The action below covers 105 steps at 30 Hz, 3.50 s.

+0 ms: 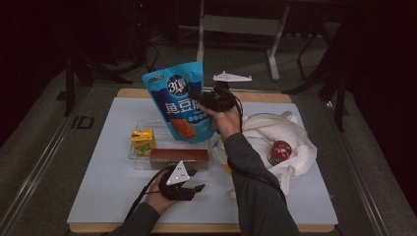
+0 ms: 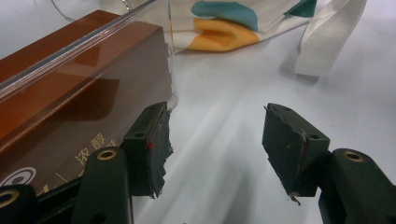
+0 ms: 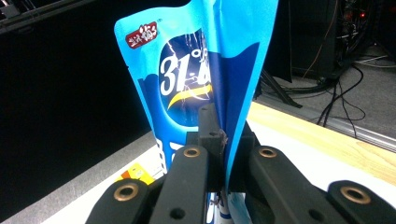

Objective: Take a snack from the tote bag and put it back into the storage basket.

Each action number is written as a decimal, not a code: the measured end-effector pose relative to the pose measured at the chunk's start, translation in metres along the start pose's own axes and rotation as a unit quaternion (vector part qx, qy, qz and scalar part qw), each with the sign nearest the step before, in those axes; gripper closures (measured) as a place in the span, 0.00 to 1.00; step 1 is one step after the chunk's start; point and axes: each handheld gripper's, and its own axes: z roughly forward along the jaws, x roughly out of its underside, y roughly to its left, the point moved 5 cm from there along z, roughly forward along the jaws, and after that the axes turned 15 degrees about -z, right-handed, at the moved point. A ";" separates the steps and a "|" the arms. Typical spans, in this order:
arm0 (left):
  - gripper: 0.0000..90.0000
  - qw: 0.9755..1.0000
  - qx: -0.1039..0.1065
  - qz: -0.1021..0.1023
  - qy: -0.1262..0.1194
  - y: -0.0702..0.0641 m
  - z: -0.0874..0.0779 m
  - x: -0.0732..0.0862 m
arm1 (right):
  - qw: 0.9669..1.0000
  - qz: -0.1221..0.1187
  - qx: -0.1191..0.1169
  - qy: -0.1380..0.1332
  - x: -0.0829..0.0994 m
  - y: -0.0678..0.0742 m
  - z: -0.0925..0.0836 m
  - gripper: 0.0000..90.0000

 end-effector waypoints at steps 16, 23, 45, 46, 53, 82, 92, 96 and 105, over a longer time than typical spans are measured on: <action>0.46 1.000 0.001 -0.001 -0.001 0.000 0.000 0.000 | 1.000 0.013 0.013 0.001 0.016 0.003 0.023 0.98; 0.46 1.000 0.002 -0.001 -0.001 0.000 0.000 0.000 | 1.000 0.026 0.010 0.003 0.023 0.006 0.038 0.98; 0.46 1.000 -0.001 0.000 0.002 0.000 0.001 0.000 | 0.997 -0.054 0.004 0.061 0.061 -0.002 -0.001 0.94; 0.46 1.000 -0.001 0.000 0.002 0.000 0.001 0.000 | 0.996 -0.056 0.004 0.064 0.063 -0.002 -0.004 0.94; 0.46 1.000 -0.002 0.003 0.003 0.000 0.001 0.000 | 0.986 -0.123 -0.012 0.111 0.073 0.007 -0.017 0.91; 0.46 1.000 -0.001 0.003 0.005 -0.001 0.002 0.000 | 0.985 -0.126 0.039 0.112 0.067 0.027 0.017 0.94; 0.45 1.000 -0.004 0.006 0.007 -0.001 0.001 0.000 | 0.978 -0.161 0.013 0.133 0.073 0.026 -0.010 0.80; 0.45 1.000 -0.004 0.007 0.009 -0.001 0.002 0.001 | 0.975 -0.166 0.010 0.144 0.081 0.023 -0.020 0.81; 0.45 1.000 -0.004 0.008 0.010 -0.001 0.002 0.001 | 0.968 -0.161 0.034 0.189 0.097 0.012 -0.008 1.00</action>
